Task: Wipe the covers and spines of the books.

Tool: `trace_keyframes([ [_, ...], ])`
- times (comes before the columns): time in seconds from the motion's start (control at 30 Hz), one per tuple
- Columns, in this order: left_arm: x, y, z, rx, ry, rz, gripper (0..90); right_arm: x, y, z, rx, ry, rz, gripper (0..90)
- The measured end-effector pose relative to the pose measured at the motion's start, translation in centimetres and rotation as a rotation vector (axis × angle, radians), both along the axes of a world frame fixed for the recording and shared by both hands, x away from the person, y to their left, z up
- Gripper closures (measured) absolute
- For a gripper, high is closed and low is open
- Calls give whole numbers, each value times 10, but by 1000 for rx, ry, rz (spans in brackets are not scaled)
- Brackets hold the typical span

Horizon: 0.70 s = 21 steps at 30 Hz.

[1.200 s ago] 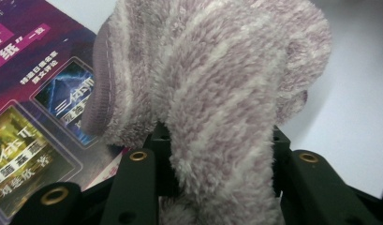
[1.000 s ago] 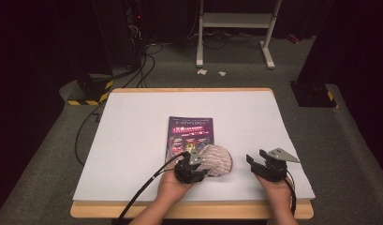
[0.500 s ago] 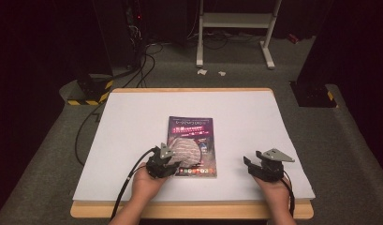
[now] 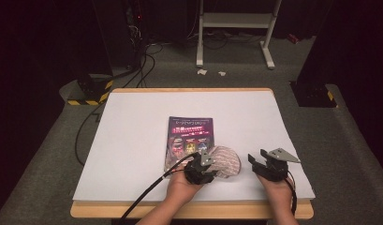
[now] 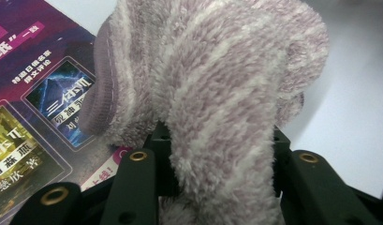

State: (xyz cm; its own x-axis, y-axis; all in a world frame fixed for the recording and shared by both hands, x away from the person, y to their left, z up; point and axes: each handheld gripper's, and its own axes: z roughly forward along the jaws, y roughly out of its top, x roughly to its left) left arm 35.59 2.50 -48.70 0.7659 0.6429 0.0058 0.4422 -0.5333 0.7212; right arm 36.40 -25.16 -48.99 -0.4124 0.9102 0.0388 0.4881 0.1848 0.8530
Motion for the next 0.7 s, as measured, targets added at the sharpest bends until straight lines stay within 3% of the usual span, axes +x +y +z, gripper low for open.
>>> trace_keyframes([
  [0.13,-3,13,0,-8,6,-9,600,0,3,-1,-7,0,7,406],
  [0.2,-4,29,-1,-11,2,3,601,0,2,-1,-5,0,8,406],
  [0.27,-3,50,-2,-30,8,39,601,0,2,0,-1,0,2,407],
  [0.5,-6,123,-1,-28,15,182,602,0,2,-1,3,5,1,411],
  [0.57,-7,130,-1,-33,18,196,603,0,2,-1,2,3,2,411],
  [0.7,-9,125,-1,-19,12,201,603,1,2,-1,2,7,0,412],
])
